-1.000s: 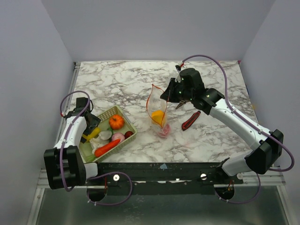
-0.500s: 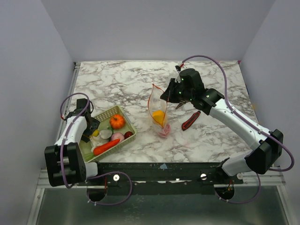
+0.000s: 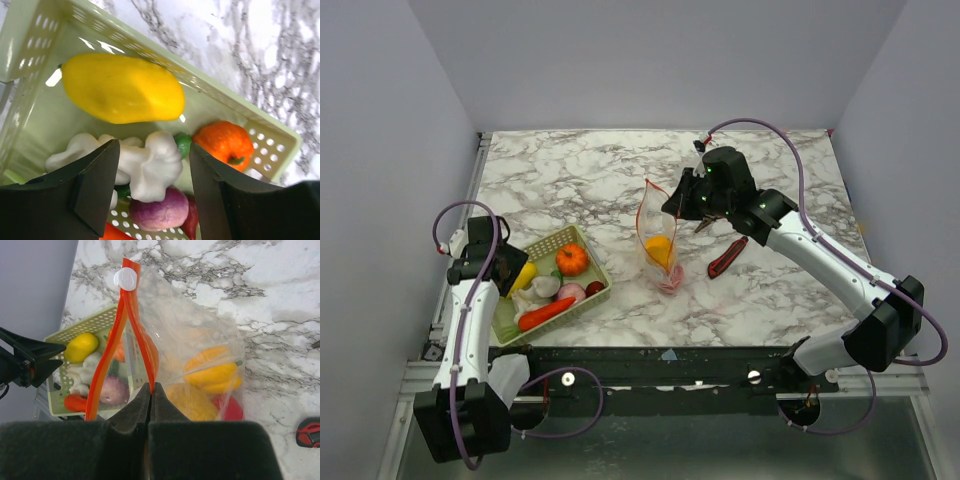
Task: Place the food in the zip-top bag and seal the zipper
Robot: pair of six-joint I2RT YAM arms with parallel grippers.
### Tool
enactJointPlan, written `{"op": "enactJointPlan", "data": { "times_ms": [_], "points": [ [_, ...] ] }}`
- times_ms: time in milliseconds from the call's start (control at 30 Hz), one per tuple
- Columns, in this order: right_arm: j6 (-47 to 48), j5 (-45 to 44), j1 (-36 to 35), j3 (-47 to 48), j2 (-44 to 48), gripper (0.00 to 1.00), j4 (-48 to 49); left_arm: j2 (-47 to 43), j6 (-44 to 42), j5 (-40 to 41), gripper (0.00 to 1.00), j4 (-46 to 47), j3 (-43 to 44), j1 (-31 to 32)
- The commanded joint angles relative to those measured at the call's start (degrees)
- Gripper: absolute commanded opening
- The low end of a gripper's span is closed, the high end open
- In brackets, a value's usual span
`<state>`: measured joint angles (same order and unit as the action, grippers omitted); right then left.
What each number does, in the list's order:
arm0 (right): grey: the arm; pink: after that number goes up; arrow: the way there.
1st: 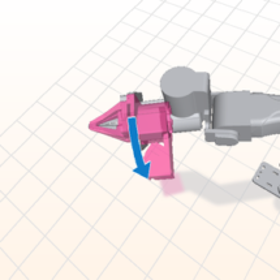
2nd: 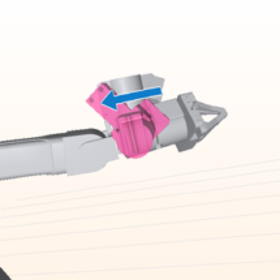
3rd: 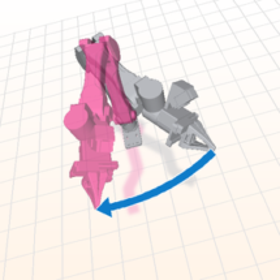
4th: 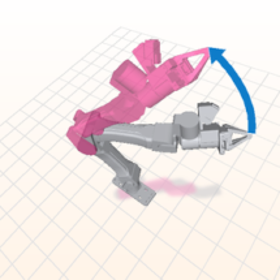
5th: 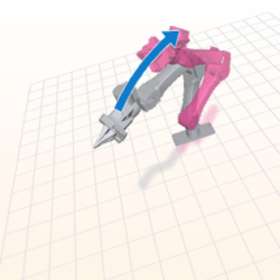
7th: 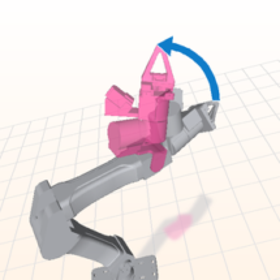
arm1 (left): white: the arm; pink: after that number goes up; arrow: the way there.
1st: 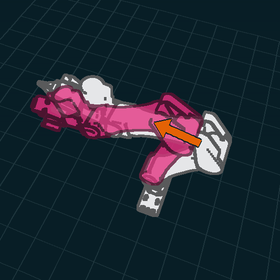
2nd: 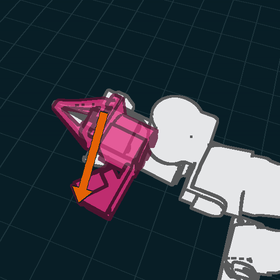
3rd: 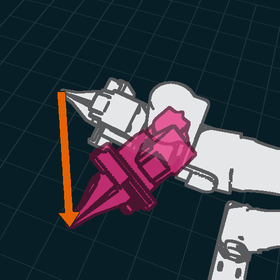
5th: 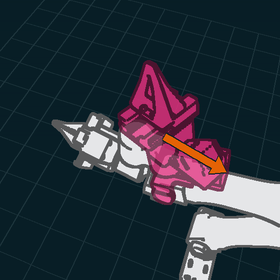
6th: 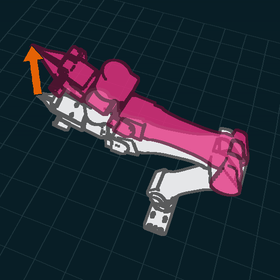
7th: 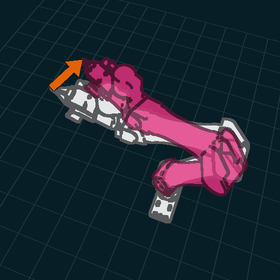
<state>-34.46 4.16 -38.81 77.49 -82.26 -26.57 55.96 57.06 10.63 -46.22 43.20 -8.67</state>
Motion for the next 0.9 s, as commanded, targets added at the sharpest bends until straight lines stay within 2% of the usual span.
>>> {"op": "enactJointPlan", "data": {
  "times_ms": [0, 167, 300, 500, 700, 867],
  "points": [
    [0.11, 0.92, -0.04, 0.22, -0.02, 0.0, 0.87, -5.36, 0.07, -4.36, 0.6, -0.35, 0.66, -0.3],
    [-0.13, 1.35, -0.11, -0.25, 0.4, 0.0, 1.45, -4.82, -0.54, -1.64, 0.8, 0.08, 0.11, -0.36],
    [0.22, 1.37, -0.11, 0.63, 0.26, 0.0, 0.48, 0.71, -1.24, -0.99, 0.85, 0.56, 1.25, -0.83],
    [0.61, 0.84, -0.06, 0.46, 0.7, 0.0, 0.42, 8.64, 2.79, -3.04, 0.87, 3.22, 0.32, -1.88],
    [0.94, 0.87, -0.07, 0.37, 0.57, 0.0, 0.48, 14.29, 5.53, -0.74, 0.86, 5.44, -0.27, -2.67],
    [1.02, 0.59, -0.13, 0.23, 0.68, 0.0, 0.48, 18.32, 7.59, -3.78, 0.78, 6.75, -2.67, -2.87]
  ]
}}
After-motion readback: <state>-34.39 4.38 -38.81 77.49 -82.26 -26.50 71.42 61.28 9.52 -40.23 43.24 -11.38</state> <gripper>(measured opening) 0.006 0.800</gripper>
